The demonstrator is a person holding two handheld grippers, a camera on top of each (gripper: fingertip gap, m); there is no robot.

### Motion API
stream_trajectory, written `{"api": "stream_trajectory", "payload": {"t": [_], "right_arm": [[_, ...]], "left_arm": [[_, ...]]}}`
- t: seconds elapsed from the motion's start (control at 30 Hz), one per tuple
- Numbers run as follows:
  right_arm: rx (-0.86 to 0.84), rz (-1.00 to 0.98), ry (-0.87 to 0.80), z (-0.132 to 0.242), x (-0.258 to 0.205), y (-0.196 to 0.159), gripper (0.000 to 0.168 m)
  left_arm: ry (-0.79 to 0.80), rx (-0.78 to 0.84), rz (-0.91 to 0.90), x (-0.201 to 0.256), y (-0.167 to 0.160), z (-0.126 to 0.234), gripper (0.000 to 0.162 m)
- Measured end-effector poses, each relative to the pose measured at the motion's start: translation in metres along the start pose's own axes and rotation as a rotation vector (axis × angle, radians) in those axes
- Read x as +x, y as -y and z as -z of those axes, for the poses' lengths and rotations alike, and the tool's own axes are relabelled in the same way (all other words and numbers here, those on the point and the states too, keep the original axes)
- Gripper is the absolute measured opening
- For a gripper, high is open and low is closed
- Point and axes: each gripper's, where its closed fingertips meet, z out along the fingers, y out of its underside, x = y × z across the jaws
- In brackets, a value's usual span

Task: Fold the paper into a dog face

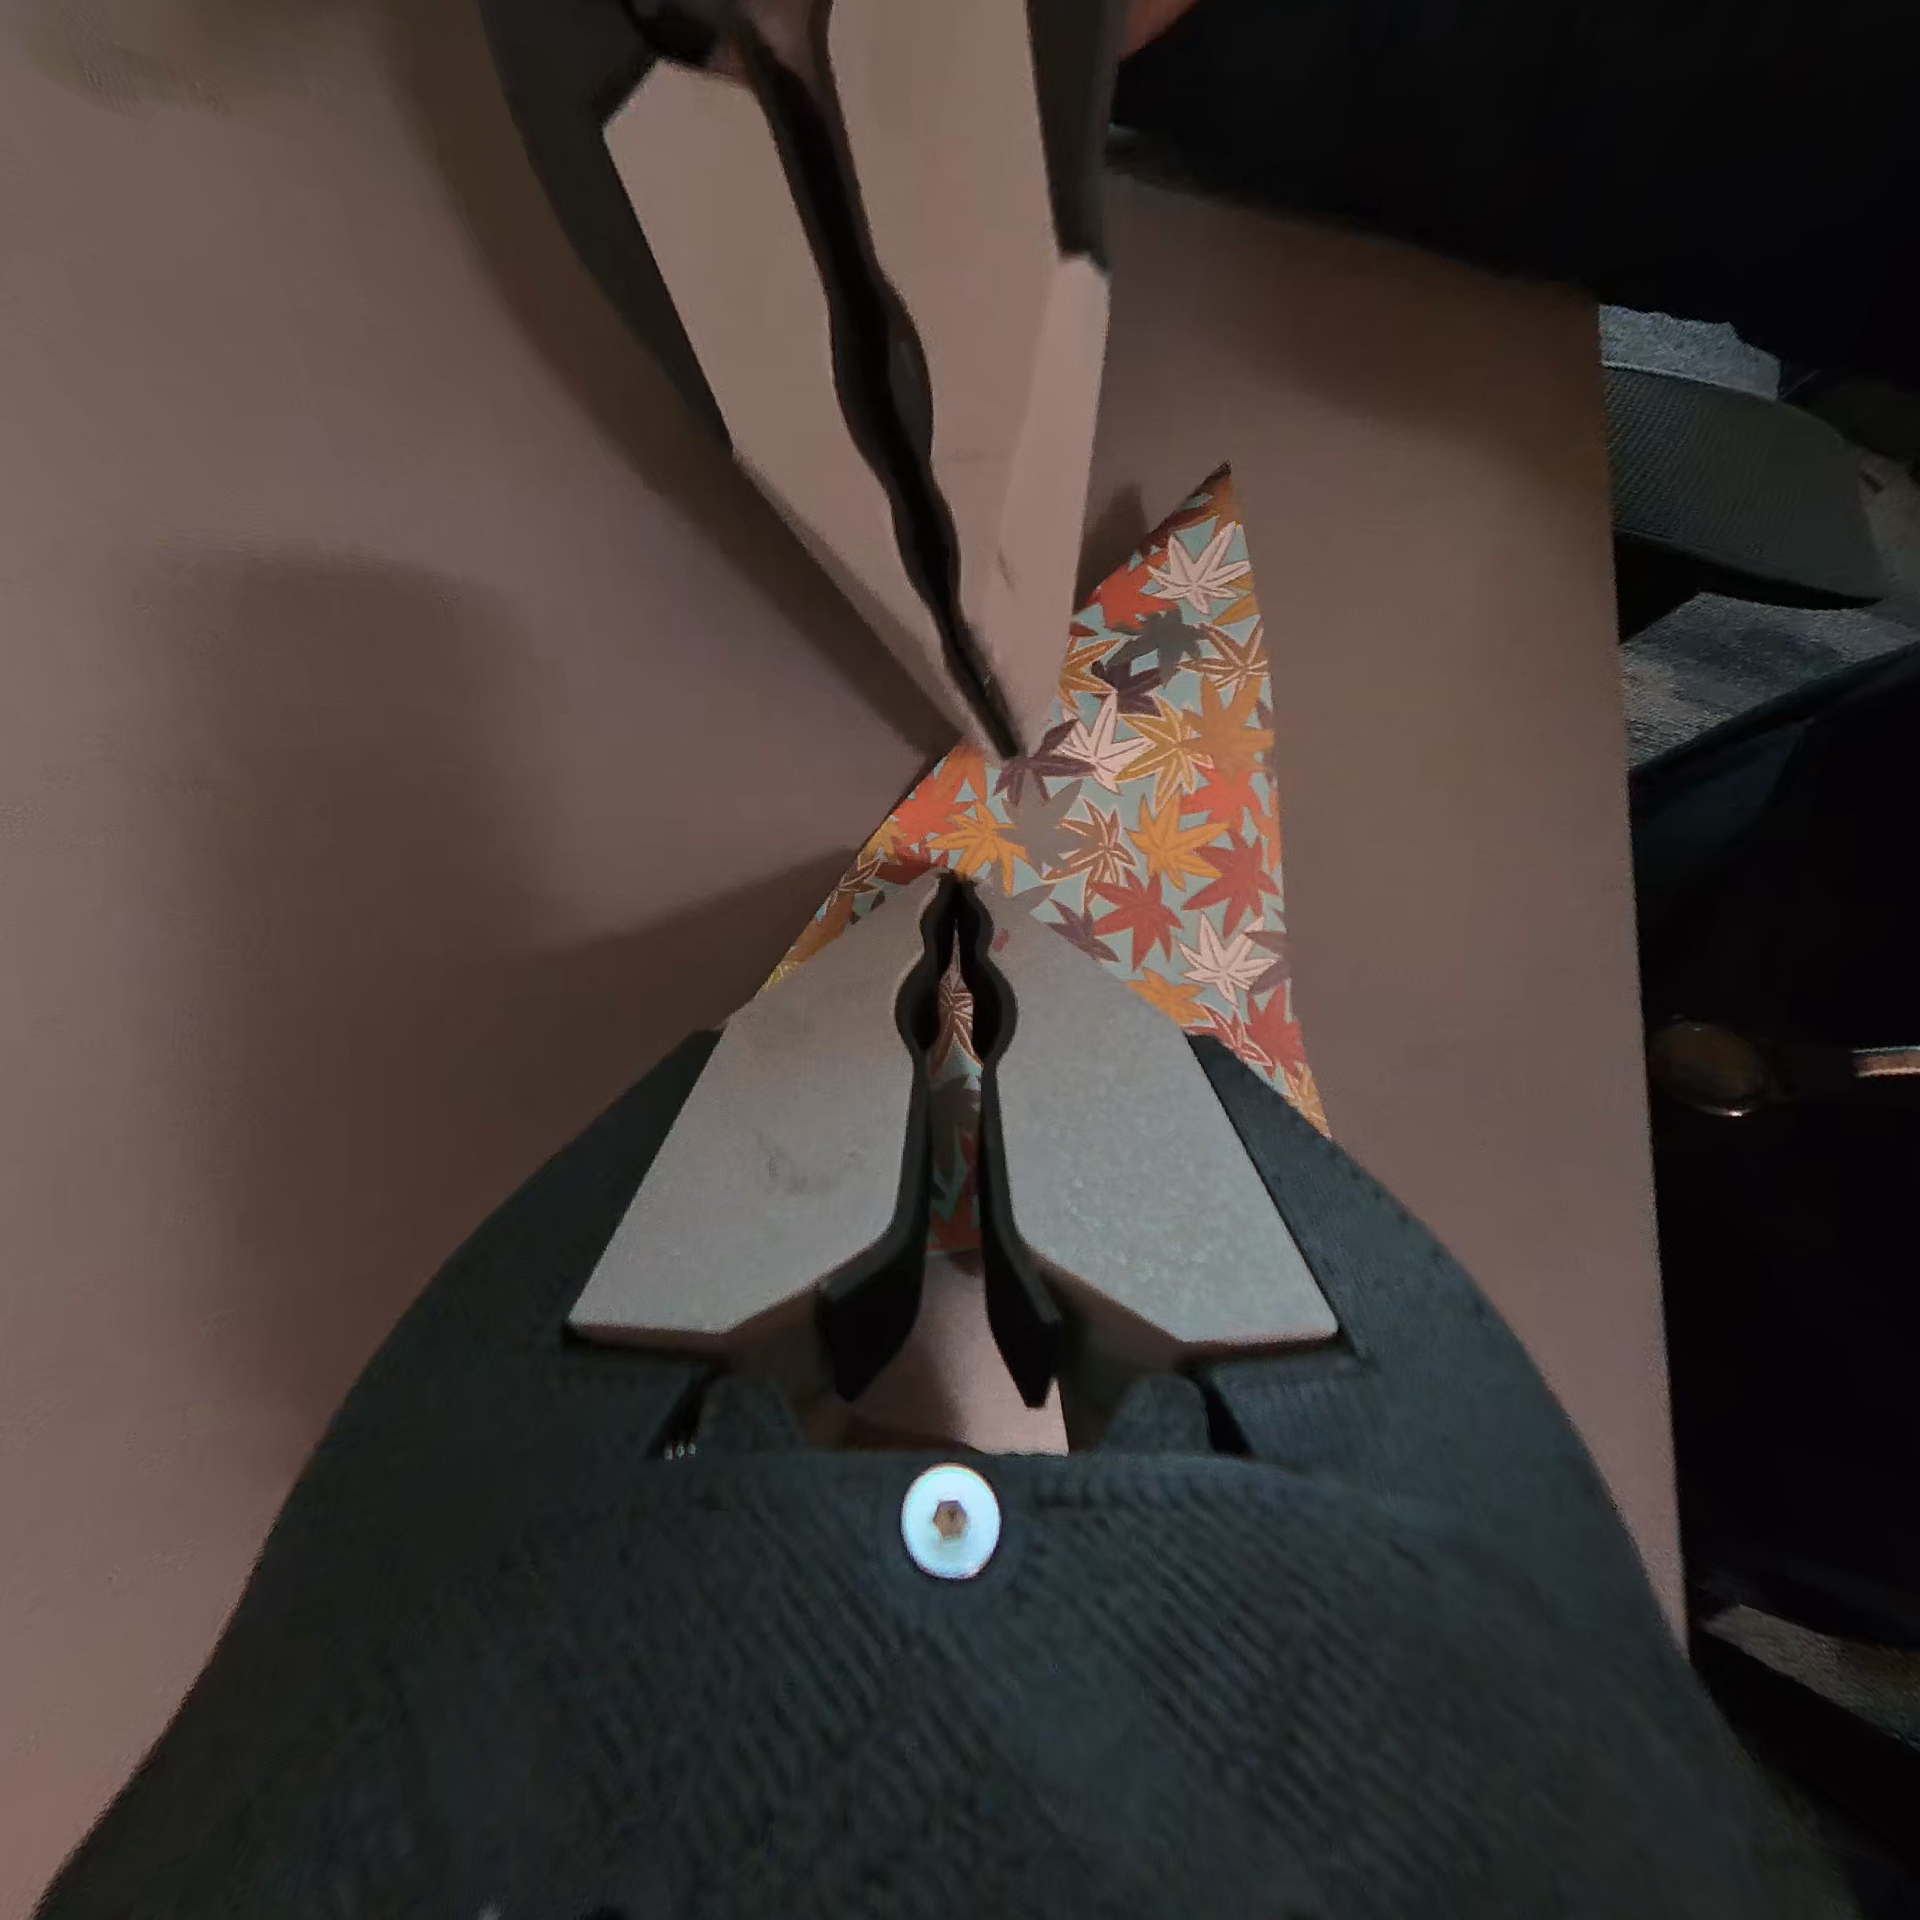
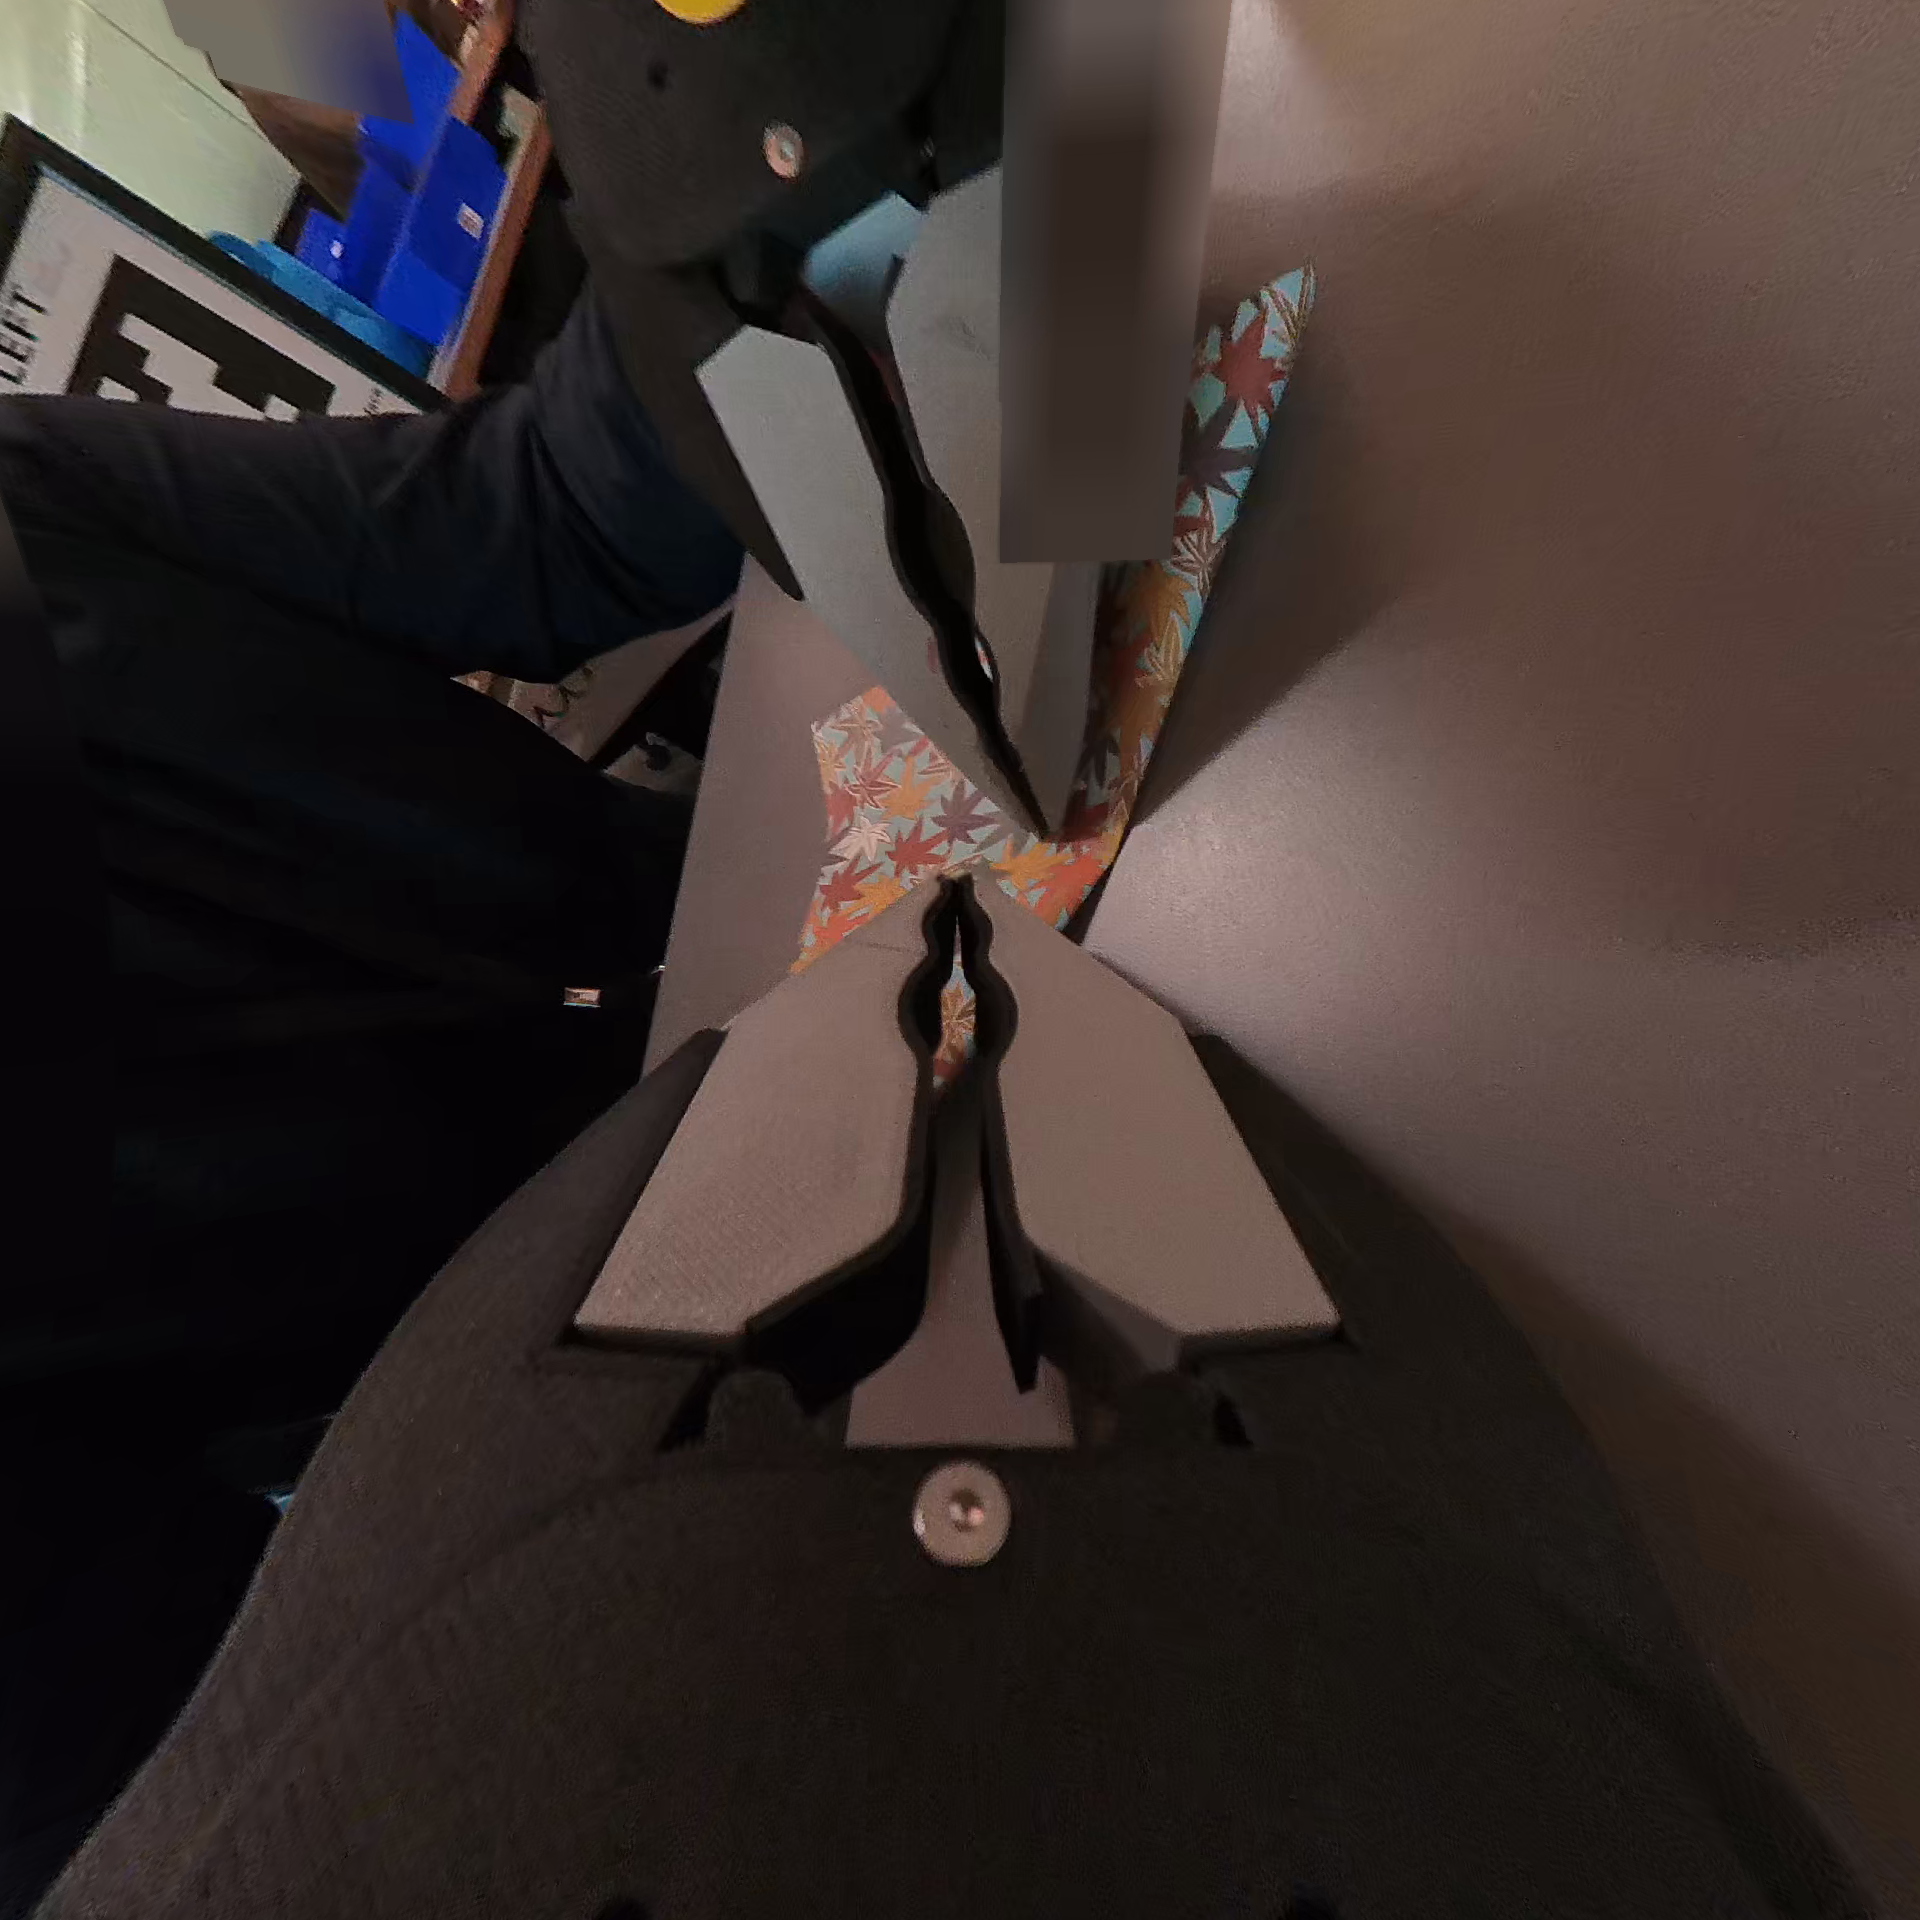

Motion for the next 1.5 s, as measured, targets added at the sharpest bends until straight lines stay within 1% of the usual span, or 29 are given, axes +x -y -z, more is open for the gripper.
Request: {"api": "stream_trajectory", "payload": {"t": [0.1,0.2,0.33,0.53,0.7,0.87,1.13,1.5], "right_arm": [[-0.053,-0.031,-0.040,-0.008,0.009,-0.008,0.000],[-0.091,-0.051,0.002,-0.010,0.002,-0.015,0.000],[-0.155,-0.093,0.073,-0.006,-0.010,-0.034,0.000],[-0.196,-0.160,0.128,0.005,-0.019,-0.053,0.000],[-0.247,-0.180,0.186,0.008,-0.030,-0.067,0.000],[-0.252,-0.215,0.217,0.011,-0.034,-0.072,0.000],[-0.215,-0.296,0.240,0.017,-0.032,-0.072,0.000],[-0.222,-0.309,0.235,0.022,-0.033,-0.078,0.000]], "left_arm": [[0.003,0.005,-0.032,0.000,0.000,0.000,0.000],[0.007,-0.003,-0.040,0.000,0.000,0.000,0.000],[-0.010,0.004,-0.005,0.000,0.000,0.000,0.000],[-0.017,0.010,0.009,0.000,0.000,0.000,0.000],[-0.020,0.012,0.012,0.000,0.000,0.000,0.000],[-0.019,0.013,0.012,0.000,0.000,0.000,0.000],[-0.023,0.016,0.014,0.001,0.000,0.000,0.000],[-0.031,0.017,0.023,0.002,0.001,0.000,0.000]]}}
